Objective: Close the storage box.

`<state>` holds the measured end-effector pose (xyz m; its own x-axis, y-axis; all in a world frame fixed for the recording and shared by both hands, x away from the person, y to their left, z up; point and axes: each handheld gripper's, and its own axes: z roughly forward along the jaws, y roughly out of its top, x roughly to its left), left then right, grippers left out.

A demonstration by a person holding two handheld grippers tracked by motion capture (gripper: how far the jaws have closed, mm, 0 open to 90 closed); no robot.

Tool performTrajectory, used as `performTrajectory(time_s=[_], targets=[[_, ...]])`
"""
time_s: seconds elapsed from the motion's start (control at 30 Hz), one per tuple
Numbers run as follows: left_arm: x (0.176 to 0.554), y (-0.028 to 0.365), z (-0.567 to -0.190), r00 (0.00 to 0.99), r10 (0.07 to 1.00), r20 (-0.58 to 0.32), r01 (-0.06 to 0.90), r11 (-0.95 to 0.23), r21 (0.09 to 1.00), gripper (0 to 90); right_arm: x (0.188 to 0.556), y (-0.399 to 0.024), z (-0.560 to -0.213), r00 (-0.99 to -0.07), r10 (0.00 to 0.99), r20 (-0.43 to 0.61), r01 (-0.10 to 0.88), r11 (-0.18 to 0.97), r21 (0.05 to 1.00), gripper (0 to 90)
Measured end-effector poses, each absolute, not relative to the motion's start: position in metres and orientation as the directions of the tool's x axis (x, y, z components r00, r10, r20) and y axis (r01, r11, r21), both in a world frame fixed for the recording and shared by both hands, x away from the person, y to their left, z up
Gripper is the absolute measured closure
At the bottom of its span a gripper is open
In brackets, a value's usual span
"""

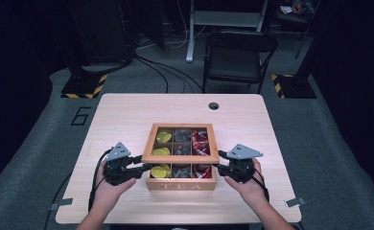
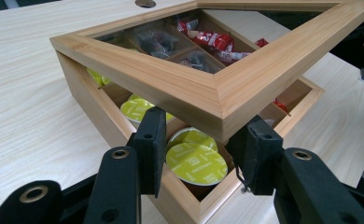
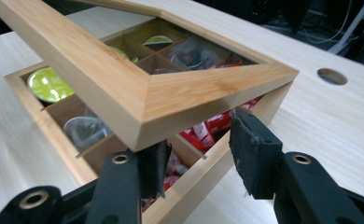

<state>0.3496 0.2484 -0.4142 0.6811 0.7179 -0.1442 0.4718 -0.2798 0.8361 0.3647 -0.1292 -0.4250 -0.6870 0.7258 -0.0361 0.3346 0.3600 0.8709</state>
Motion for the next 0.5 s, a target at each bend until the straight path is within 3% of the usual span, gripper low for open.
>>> performTrajectory(time_s=[0.5], targets=[[0.343, 0.247, -0.428, 0.695, 0.705, -0.138, 0.473, -0.304, 0.827, 56.5, 0.348, -0.126, -0.432, -0.718, 0.696, 0.018, 0.38, 0.37, 0.848, 56.6]])
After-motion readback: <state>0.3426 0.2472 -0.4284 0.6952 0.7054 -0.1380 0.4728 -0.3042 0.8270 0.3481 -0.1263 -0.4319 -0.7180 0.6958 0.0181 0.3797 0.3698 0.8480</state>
